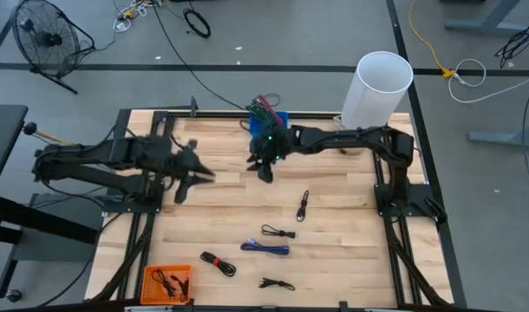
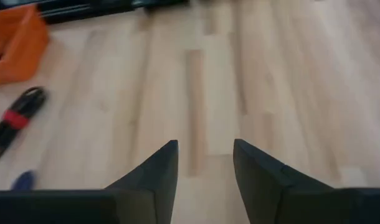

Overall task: Pick & Place USB Port
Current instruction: Put the black charger cable into the orange basket

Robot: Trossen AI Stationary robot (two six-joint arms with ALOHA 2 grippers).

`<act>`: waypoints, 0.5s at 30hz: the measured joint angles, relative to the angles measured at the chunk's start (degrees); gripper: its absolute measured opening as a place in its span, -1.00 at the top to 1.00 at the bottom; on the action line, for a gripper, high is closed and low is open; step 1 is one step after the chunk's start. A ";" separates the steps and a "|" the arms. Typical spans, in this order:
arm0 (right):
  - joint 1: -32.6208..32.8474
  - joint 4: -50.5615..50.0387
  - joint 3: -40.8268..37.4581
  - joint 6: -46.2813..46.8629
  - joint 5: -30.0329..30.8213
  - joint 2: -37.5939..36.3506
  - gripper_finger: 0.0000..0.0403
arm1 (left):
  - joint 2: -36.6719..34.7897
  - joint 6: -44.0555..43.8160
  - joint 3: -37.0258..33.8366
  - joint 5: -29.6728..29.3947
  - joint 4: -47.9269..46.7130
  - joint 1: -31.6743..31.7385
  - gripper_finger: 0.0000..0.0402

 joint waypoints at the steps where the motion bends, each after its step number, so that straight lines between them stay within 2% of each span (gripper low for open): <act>1: 0.73 0.17 0.02 0.04 -0.03 -0.23 0.23 | 0.63 -2.37 0.00 -0.27 -2.03 -1.82 0.60; 6: 4.14 -0.46 0.02 2.11 -0.79 -2.10 0.23 | 6.45 -11.15 -0.03 -8.83 -8.71 -12.68 0.60; 11: 8.94 -0.62 0.03 5.12 -4.43 -4.30 0.24 | 13.29 -16.37 -0.04 -12.70 -7.16 -21.46 0.60; 15: 13.47 -2.77 0.02 5.07 -3.53 -5.99 0.24 | 19.86 -19.25 -0.02 -15.90 -5.86 -27.25 0.60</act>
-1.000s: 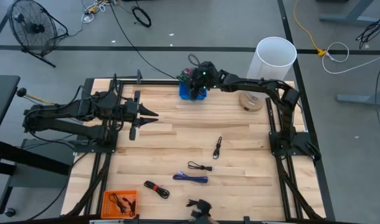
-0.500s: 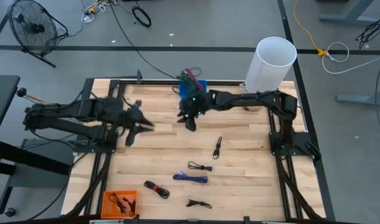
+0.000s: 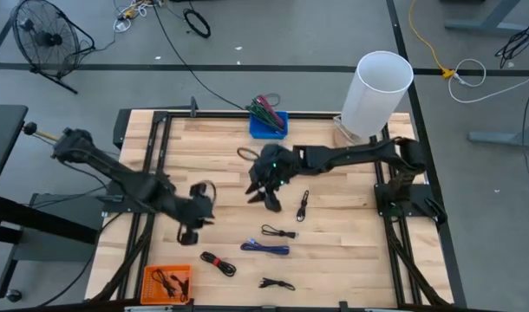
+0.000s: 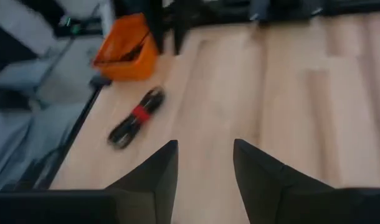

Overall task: Pick & Place USB Port
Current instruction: Put the black charger cable into the orange basket

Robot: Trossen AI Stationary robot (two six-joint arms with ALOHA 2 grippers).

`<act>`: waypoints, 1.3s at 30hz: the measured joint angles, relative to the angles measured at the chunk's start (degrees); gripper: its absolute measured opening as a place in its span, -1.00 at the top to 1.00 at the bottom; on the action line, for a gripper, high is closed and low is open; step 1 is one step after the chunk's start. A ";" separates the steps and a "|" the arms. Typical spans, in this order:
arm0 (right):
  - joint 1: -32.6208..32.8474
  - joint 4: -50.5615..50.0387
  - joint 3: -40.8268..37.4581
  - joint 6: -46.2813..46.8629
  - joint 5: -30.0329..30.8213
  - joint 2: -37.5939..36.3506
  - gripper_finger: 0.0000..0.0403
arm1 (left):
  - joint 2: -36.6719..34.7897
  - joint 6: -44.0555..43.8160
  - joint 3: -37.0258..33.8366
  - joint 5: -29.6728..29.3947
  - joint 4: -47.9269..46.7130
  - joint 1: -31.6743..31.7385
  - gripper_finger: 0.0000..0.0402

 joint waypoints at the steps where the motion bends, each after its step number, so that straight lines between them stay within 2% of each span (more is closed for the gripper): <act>1: 0.94 -0.28 0.00 -0.14 0.50 -0.52 0.24 | 1.64 -0.41 0.00 -0.30 0.49 -1.03 0.60; 6: 5.40 -1.30 0.00 0.15 3.70 -2.21 0.24 | 10.87 -1.49 -0.02 1.19 5.95 -5.35 0.60; 10: 7.82 -1.62 0.00 0.21 6.53 -2.93 0.24 | 17.39 -1.46 -0.02 5.62 11.60 -8.15 0.60; 13: 8.73 -2.33 -0.04 0.20 8.21 -3.25 0.24 | 20.80 -2.02 -0.02 7.33 13.32 -9.66 0.60; 19: 8.95 -2.13 -0.04 0.19 9.35 -3.33 0.24 | 25.88 -4.71 -0.02 7.12 14.94 -11.26 0.60; 28: 8.95 -2.39 -0.04 -0.29 10.75 -3.31 0.24 | 29.89 -4.90 0.07 7.50 17.78 -11.35 0.60; 36: 8.95 -2.28 -0.04 -0.74 10.75 -3.30 0.24 | 29.94 -5.70 0.74 5.34 17.37 -11.33 0.59; 39: 8.95 -2.26 -0.04 -0.77 10.75 -3.29 0.24 | 29.94 -5.56 1.91 5.07 16.67 -11.26 0.53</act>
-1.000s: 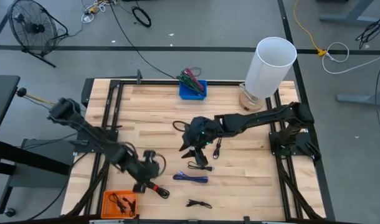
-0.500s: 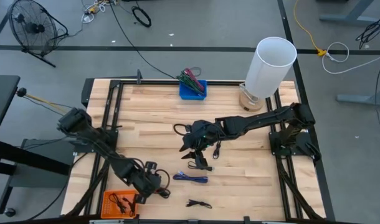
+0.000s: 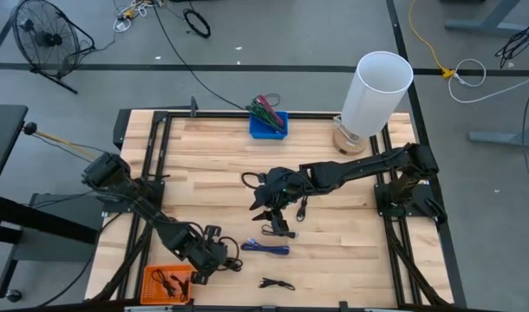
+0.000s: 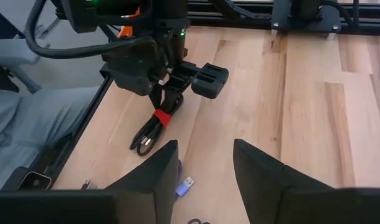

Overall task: Pick & Place USB Port
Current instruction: Put the black charger cable into the orange basket

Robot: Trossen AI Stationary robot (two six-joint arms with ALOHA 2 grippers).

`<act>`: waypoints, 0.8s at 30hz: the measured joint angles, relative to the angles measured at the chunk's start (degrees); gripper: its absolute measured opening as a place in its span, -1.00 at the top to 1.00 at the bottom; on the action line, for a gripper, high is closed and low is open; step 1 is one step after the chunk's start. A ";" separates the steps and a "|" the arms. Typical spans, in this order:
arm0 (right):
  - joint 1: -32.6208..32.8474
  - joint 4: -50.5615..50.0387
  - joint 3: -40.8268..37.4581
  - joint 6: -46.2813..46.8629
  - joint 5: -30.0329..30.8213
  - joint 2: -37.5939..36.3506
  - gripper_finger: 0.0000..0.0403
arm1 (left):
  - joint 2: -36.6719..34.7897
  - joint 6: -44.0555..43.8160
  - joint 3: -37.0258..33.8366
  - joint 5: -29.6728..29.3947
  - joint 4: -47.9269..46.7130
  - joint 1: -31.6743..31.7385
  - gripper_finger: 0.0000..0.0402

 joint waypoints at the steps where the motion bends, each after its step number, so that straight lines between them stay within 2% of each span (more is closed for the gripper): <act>1: -0.02 0.00 0.00 0.00 0.00 0.00 0.24 | 0.00 0.07 0.28 -0.07 -0.43 0.00 0.49; 8: 0.00 0.00 0.00 -0.36 -0.02 0.02 0.24 | 0.00 -0.35 0.61 -0.63 -2.87 -0.02 0.17; 12: 0.00 0.00 0.00 -0.37 0.00 0.02 0.24 | 0.00 -0.33 0.61 -2.34 -2.81 0.00 0.07; 18: -0.01 0.00 0.00 -0.35 -0.02 0.04 0.24 | 1.94 -0.35 0.61 -0.62 -2.14 0.52 0.06; 21: 0.00 -0.02 0.00 -0.35 -0.02 0.04 0.24 | 3.73 -0.35 0.66 2.01 -1.12 0.72 0.10; 24: -0.02 -0.02 0.00 -0.52 -0.02 0.04 0.24 | 4.39 -0.35 0.76 1.48 -1.09 0.76 0.18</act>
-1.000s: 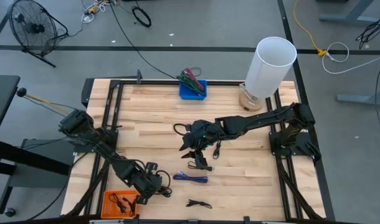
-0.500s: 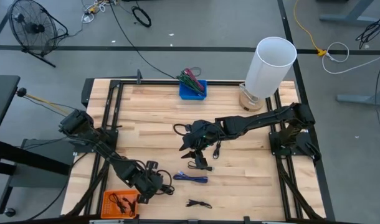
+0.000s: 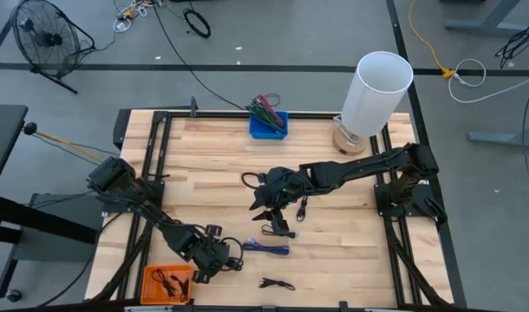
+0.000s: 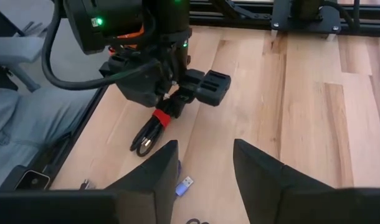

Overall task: Pick & Place USB Port
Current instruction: Put the black charger cable into the orange basket

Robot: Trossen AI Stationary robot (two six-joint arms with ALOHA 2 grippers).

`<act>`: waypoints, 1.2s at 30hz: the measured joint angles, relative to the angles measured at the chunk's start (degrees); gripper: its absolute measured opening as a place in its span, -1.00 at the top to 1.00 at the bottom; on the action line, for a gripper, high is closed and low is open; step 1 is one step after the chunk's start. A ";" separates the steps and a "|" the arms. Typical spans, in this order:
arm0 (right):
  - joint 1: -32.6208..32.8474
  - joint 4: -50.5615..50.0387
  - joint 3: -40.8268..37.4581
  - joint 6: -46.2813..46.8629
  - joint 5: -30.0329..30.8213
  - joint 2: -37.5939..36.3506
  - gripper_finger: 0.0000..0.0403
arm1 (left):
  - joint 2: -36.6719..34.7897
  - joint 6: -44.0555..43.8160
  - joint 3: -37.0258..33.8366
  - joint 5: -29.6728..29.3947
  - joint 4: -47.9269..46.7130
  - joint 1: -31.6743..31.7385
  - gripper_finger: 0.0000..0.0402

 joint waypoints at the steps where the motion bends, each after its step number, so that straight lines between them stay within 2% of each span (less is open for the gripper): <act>1: 0.00 -0.01 0.00 -0.03 0.02 0.00 0.24 | 0.03 0.00 0.00 -0.49 -0.13 0.01 0.24; 6: 0.00 -0.10 0.00 -0.25 0.02 0.00 0.24 | -1.19 -0.61 -0.02 -4.58 -1.60 0.29 0.80; 11: 0.02 -0.67 0.00 -0.85 0.02 0.00 0.24 | -2.16 -3.69 1.44 -5.96 -5.65 0.67 0.81; 18: 0.00 -2.07 0.00 -2.93 2.22 0.00 0.24 | -2.27 -13.27 15.76 -6.65 -29.94 -2.35 0.81; 22: 0.00 -4.26 0.00 -4.45 5.03 0.00 0.24 | -2.40 -24.66 26.22 -6.10 -42.26 -7.17 0.81; 26: 0.00 -4.81 0.00 -5.96 6.85 0.00 0.24 | -2.46 -38.83 33.05 -5.36 -48.01 -13.73 0.81; 29: 0.00 -4.79 0.00 -7.42 7.08 0.00 0.24 | -2.47 -51.01 34.09 -4.56 -49.16 -18.76 0.81; 36: -0.18 -4.32 0.00 -10.09 7.10 0.00 0.24 | -2.38 -76.56 32.39 4.10 -52.50 -28.91 0.81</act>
